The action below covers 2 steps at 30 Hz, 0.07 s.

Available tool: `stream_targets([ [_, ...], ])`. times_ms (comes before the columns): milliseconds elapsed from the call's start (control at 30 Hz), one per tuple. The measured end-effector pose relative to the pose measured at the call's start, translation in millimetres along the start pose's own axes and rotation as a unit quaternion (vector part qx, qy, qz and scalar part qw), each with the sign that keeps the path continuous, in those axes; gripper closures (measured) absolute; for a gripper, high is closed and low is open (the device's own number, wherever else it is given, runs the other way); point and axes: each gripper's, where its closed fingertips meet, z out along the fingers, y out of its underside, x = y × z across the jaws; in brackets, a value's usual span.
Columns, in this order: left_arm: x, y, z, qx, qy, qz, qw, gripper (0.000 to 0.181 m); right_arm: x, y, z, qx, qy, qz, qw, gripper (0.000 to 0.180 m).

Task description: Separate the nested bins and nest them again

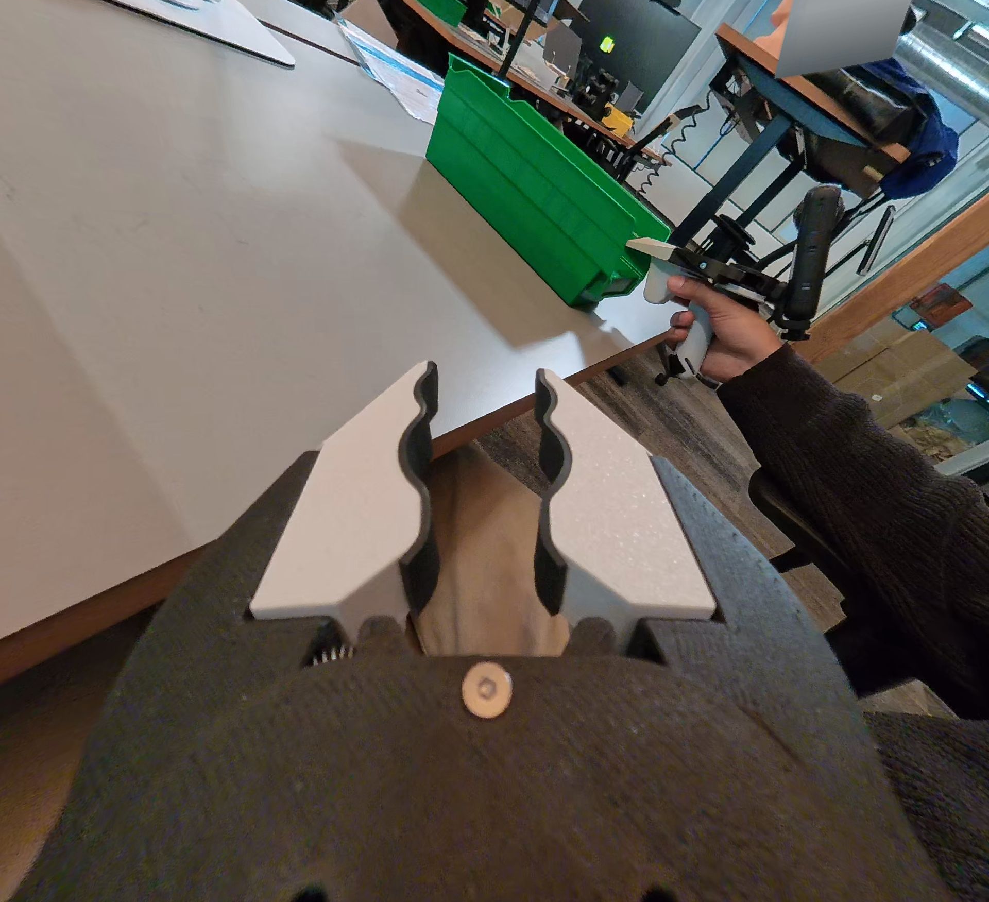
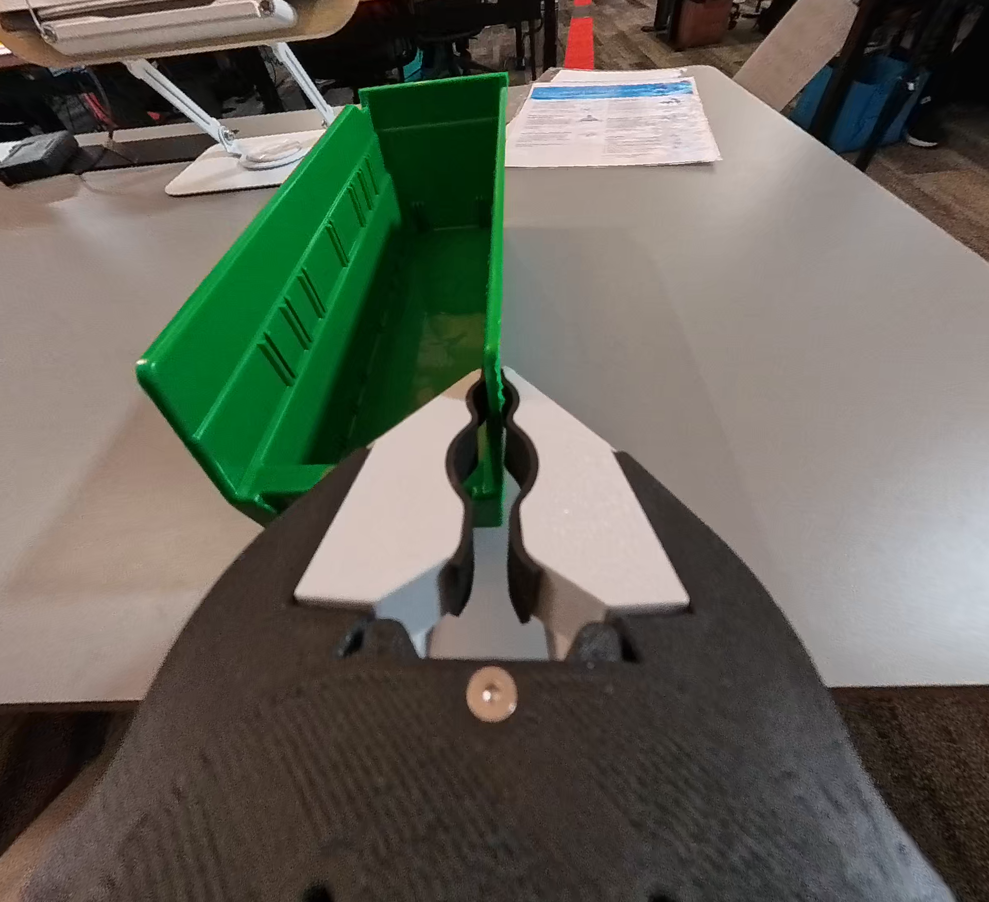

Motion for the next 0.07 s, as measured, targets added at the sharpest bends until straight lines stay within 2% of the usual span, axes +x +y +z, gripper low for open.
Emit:
stream_targets([
  [33, 0.0, -0.1, 0.0, 0.000, 0.000, -0.001, 1.000, 0.147, -0.7, 0.1, 0.1, -0.001, 0.000, -0.005, 1.000, 0.179],
  [67, 0.0, -0.3, -0.1, 0.001, 0.000, -0.001, 1.000, 0.147, -1.2, 0.2, 0.3, -0.001, 0.000, -0.011, 1.000, 0.179],
])
